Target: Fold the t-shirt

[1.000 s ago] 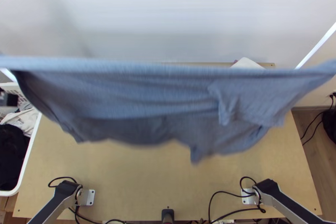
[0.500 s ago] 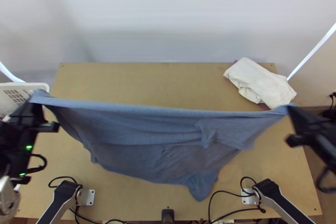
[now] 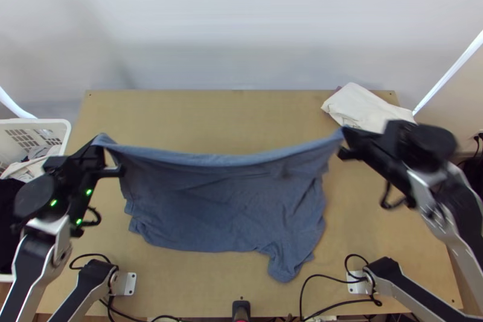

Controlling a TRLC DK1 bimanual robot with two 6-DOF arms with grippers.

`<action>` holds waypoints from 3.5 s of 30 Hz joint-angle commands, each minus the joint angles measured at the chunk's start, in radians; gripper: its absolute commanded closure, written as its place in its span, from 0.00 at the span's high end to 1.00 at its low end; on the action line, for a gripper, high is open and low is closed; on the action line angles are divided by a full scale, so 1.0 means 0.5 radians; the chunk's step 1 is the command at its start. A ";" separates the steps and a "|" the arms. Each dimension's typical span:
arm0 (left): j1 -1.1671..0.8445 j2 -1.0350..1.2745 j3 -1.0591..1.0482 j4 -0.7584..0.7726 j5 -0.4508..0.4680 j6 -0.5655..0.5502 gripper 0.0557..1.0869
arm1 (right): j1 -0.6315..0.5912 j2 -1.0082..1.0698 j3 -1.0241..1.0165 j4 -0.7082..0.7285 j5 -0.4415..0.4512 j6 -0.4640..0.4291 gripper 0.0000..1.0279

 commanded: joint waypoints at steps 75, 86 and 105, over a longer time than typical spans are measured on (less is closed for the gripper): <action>0.508 1.160 1.066 -1.069 0.573 -0.449 0.95 | -0.882 0.640 -0.540 -1.076 -1.105 -0.221 0.84; 0.508 1.016 1.044 -1.176 0.570 -0.477 0.95 | -0.815 0.775 -0.786 -0.567 -1.102 -0.178 0.59; 0.582 0.991 1.038 -1.232 0.570 -0.468 0.95 | -0.551 1.125 -0.813 -0.135 -1.099 0.003 0.59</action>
